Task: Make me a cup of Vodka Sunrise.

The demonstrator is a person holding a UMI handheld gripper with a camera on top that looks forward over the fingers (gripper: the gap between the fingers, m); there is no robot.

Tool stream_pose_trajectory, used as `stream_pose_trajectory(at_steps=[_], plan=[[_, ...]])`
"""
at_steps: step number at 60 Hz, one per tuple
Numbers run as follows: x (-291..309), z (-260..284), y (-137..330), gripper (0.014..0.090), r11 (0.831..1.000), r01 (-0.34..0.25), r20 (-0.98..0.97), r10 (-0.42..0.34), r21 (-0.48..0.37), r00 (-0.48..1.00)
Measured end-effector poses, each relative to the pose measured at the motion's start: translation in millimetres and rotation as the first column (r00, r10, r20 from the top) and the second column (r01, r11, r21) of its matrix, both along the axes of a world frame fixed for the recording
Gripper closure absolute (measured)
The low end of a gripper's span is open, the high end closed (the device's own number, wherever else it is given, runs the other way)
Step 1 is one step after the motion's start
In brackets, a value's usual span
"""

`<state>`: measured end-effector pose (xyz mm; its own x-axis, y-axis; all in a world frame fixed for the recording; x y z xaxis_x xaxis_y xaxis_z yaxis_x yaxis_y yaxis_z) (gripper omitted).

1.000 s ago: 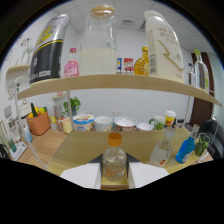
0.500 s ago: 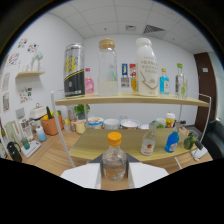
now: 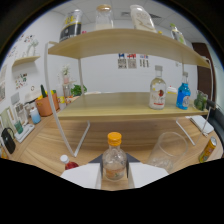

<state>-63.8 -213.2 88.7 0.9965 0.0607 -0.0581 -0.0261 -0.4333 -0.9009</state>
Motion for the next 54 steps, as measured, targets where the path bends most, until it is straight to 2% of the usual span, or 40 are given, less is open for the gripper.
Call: stream_pose_trajectory(at_steps=[21,47,50,54], plan=[[-9,-70,19,0.0692,0.991,0.000,0.038,0.006,-0.137,0.999],[-16,-73,3,0.0679,0.987,-0.075,0.079,0.087,-0.141,0.993],[-17,-73,0,0.0665,0.986,-0.080,0.068,0.091,-0.148,0.994],[-17,-70,-3,0.0535,0.985,-0.088,0.055,0.097,-0.150,0.994]])
